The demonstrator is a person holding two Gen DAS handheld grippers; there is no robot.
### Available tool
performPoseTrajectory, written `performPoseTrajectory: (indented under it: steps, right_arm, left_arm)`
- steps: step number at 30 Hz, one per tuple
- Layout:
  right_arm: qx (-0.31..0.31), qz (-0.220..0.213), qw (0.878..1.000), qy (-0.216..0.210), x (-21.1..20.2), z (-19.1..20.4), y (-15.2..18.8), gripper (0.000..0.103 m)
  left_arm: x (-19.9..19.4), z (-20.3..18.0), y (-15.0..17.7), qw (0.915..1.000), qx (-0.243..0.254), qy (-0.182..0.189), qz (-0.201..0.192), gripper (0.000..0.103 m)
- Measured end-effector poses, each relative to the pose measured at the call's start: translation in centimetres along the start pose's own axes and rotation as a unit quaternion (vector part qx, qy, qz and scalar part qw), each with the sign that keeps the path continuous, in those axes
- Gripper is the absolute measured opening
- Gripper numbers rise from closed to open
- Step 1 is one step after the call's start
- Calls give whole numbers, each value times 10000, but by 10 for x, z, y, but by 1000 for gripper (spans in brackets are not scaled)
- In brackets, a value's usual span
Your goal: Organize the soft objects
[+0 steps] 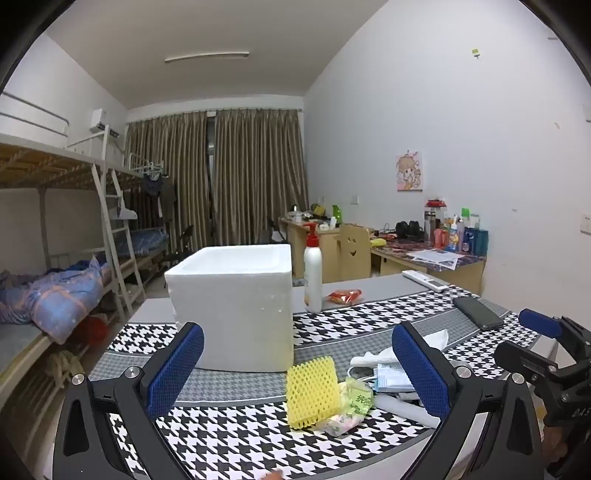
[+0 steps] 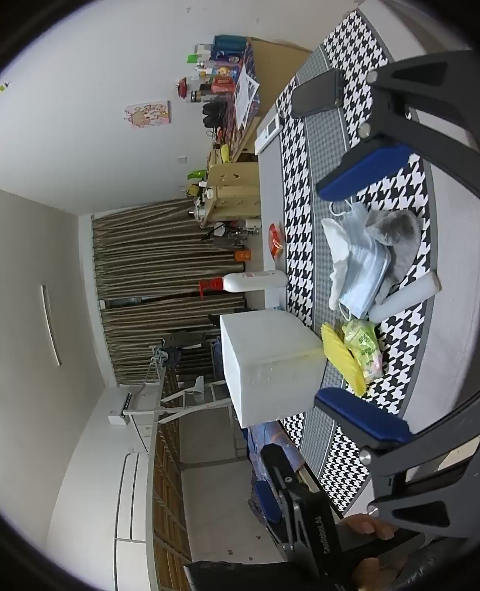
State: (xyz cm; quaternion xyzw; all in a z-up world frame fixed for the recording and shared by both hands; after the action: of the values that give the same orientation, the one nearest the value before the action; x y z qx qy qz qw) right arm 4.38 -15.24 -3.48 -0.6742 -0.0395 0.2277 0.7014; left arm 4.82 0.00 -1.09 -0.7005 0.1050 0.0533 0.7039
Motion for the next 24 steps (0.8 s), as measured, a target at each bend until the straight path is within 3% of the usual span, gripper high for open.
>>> performPoseTrajectory:
  steps: [24]
  right_arm:
    - [28, -26, 10000, 47, 0, -3, -2, 102]
  left_arm:
    - [4, -1, 3, 9999, 27, 76, 112, 102]
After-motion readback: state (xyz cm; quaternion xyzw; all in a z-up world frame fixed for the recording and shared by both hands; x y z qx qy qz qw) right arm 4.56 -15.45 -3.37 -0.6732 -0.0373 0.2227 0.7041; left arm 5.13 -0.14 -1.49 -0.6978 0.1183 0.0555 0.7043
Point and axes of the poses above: each gripper's, at about its wrist camera, not at the fingertips, and x roughly the way its jaws point, z to its left, y to its underside, the point moved 5 cm from there along x, roughly the way its jaws point, and after that the axes turned 4 degrees about y, right-handed, at the moved point
